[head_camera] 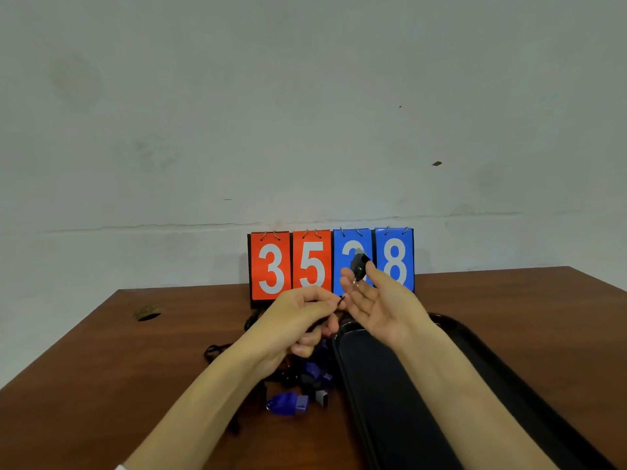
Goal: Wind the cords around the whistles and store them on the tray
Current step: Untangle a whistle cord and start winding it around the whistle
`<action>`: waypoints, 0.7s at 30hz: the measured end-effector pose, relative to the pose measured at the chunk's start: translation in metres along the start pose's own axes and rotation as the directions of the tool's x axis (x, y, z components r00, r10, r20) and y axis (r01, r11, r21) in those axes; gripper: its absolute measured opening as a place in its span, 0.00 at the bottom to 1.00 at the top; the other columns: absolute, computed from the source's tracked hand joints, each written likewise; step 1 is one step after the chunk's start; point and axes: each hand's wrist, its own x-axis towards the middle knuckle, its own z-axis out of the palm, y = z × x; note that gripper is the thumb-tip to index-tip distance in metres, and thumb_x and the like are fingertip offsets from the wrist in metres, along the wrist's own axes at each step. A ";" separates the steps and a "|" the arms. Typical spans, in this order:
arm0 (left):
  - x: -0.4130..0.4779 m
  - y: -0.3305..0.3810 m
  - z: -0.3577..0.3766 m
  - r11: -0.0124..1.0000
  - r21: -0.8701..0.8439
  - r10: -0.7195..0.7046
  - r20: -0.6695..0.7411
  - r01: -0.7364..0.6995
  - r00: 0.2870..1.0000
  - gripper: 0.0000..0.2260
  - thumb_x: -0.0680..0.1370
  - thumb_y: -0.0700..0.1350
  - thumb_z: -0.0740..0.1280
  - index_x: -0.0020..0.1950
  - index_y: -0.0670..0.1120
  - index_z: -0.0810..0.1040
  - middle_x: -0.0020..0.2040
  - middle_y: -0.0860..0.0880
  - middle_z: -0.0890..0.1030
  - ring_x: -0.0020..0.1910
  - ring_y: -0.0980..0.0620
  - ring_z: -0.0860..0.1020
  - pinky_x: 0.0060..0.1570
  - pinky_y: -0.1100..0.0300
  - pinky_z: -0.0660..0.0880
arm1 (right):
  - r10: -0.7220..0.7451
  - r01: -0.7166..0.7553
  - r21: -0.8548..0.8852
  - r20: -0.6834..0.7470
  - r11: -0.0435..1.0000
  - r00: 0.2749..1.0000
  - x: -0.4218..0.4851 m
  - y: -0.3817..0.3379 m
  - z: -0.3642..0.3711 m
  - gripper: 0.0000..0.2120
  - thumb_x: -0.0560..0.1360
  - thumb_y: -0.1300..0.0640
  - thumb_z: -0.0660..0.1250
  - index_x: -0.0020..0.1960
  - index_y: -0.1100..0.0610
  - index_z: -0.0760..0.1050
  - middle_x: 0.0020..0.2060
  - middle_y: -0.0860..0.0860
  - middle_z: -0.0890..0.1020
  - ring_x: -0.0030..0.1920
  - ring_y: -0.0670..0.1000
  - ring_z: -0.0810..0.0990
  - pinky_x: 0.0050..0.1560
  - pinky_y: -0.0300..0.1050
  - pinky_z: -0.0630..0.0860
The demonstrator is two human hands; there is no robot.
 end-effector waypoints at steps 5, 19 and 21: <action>-0.003 0.002 -0.006 0.990 0.131 -0.054 0.025 0.051 0.998 0.07 0.78 0.42 0.66 0.53 0.41 0.77 0.34 0.46 0.79 0.21 0.57 0.65 0.19 0.67 0.60 | -0.032 0.038 -0.116 0.046 0.993 0.998 0.000 -0.007 -0.002 0.10 0.78 0.58 0.62 0.58 0.60 0.74 0.41 0.53 0.82 0.43 0.50 0.81 0.42 0.45 0.77; -0.012 0.021 -0.028 0.731 0.615 0.273 0.135 -0.297 0.953 0.04 0.76 0.47 0.67 0.46 0.53 0.81 0.40 0.54 0.82 0.42 0.58 0.80 0.47 0.66 0.75 | 0.051 0.333 -0.924 0.347 0.188 0.936 -0.015 -0.024 -0.017 0.11 0.74 0.61 0.68 0.56 0.56 0.78 0.39 0.50 0.85 0.36 0.45 0.83 0.41 0.36 0.80; -0.011 0.020 -0.028 0.721 0.610 0.329 0.116 -0.328 0.937 0.04 0.76 0.46 0.67 0.46 0.53 0.82 0.43 0.55 0.83 0.45 0.60 0.80 0.49 0.67 0.75 | 0.169 0.344 -0.914 0.382 0.217 0.909 -0.017 -0.022 -0.015 0.11 0.74 0.61 0.68 0.56 0.58 0.78 0.40 0.51 0.85 0.38 0.46 0.83 0.42 0.37 0.79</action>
